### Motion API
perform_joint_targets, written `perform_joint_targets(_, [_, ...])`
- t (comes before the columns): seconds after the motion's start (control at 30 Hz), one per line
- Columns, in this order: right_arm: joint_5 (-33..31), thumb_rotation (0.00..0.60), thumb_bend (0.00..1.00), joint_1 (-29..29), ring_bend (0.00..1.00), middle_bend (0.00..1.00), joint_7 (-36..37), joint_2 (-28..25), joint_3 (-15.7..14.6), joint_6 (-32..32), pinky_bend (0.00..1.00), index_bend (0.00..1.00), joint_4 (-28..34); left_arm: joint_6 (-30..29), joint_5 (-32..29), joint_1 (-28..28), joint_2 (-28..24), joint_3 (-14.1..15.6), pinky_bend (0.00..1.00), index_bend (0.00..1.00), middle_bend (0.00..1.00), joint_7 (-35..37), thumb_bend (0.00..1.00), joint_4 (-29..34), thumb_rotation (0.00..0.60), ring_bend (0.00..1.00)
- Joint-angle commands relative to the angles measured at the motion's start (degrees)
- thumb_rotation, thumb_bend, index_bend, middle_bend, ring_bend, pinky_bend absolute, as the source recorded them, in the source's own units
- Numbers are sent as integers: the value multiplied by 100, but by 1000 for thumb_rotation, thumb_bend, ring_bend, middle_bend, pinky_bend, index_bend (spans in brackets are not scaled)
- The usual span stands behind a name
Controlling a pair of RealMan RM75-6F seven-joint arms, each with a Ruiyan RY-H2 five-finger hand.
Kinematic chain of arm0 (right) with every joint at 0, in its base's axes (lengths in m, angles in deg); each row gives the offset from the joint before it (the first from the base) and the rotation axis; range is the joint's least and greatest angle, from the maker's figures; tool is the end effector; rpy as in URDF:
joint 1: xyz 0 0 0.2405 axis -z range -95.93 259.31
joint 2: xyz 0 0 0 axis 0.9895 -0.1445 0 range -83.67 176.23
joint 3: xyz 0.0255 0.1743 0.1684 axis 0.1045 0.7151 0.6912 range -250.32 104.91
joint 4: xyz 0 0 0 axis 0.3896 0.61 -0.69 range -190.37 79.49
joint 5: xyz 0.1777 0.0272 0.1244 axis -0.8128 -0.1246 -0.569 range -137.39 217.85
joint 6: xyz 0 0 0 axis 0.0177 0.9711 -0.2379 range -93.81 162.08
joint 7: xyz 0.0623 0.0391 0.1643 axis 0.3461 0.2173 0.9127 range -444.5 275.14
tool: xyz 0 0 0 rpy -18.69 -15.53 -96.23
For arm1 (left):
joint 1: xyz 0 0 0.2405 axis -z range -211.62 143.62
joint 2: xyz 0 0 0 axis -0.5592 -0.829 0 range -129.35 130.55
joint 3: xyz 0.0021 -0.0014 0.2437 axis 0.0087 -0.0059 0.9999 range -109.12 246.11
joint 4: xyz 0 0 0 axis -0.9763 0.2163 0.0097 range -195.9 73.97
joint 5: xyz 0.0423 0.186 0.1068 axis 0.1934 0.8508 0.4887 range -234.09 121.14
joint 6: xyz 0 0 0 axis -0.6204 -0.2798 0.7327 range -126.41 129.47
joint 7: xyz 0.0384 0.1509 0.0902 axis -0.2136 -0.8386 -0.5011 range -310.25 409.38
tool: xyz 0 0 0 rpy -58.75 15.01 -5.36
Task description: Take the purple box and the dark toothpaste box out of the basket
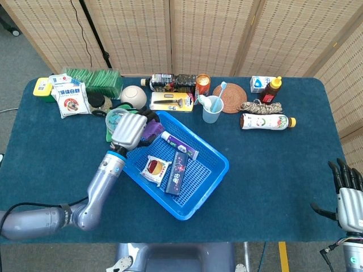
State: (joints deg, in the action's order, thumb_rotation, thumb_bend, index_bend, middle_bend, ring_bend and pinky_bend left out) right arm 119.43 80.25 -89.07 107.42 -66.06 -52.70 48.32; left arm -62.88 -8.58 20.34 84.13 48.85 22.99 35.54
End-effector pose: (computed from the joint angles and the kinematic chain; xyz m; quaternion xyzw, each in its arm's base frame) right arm -0.2897 -0.2093 0.1655 0.5212 -0.4251 0.3983 0.6237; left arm -0.0247 0.4059 0.0295 -0.6724 -0.3713 -0.4715 0.4333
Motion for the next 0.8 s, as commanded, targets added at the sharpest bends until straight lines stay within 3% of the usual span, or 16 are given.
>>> perform_joint_targets(0.03, [11, 600, 0, 7, 0, 0, -3, -3, -3, -16, 0, 0, 12, -165, 194, -346, -613, 57, 614, 517, 472, 71, 517, 455, 600, 493])
perform_joint_targets(0.23, [25, 600, 0, 18, 0, 0, -1, -13, -8, -34, 0, 0, 33, -312, 652, -1144, -1516, 622, 614, 517, 472, 496, 515, 796, 600, 492])
perform_joint_targets(0.37, [55, 600, 0, 6, 0, 0, -41, 0, -31, -11, 0, 0, 48, -429, 877, -1666, -1839, 963, 614, 512, 472, 946, 504, 530, 600, 482])
perform_joint_targets(0.57, [90, 600, 0, -9, 0, 0, -110, 29, -48, -3, 0, 0, 82, -350, 1146, -2150, -1723, 1301, 601, 489, 463, 1670, 499, -179, 600, 456])
perform_joint_targets(0.8, [83, 600, 0, -25, 0, 0, -193, 67, -66, 30, 0, 0, 87, -194, 1366, -2325, -1168, 1420, 451, 451, 381, 2034, 491, -960, 600, 317])
